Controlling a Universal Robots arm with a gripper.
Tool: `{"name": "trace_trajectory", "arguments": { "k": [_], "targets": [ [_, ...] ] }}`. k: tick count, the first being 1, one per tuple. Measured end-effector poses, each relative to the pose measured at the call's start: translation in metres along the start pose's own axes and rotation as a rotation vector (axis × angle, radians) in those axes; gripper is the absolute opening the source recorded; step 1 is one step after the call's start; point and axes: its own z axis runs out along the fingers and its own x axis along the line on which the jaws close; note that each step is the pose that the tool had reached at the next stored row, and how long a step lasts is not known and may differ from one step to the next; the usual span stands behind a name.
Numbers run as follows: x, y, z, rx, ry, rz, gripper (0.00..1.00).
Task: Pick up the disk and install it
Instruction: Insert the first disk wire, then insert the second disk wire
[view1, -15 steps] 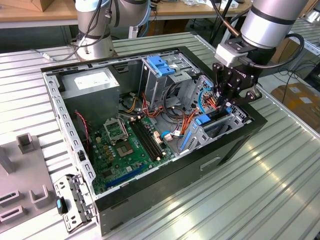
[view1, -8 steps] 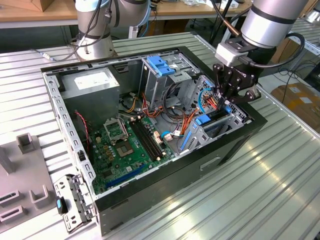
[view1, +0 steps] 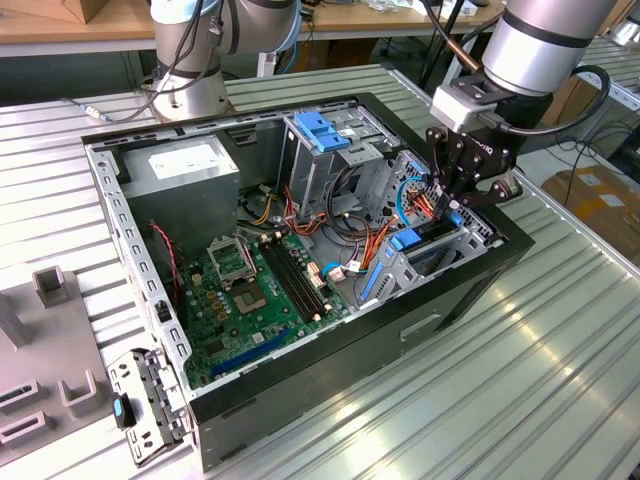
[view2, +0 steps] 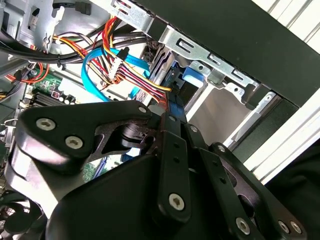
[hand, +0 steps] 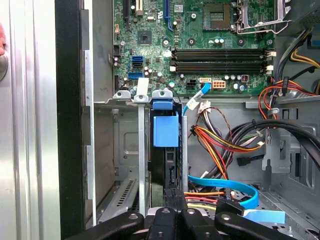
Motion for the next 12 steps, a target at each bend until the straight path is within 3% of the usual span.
{"name": "trace_trajectory", "arguments": {
  "k": [8,12],
  "targets": [
    [0.0000,0.0004,-0.0004,0.0000,0.0000,0.000,0.11],
    [0.0001,0.0073,-0.0006,0.0000,0.0000,0.000,0.11]
  ]
}}
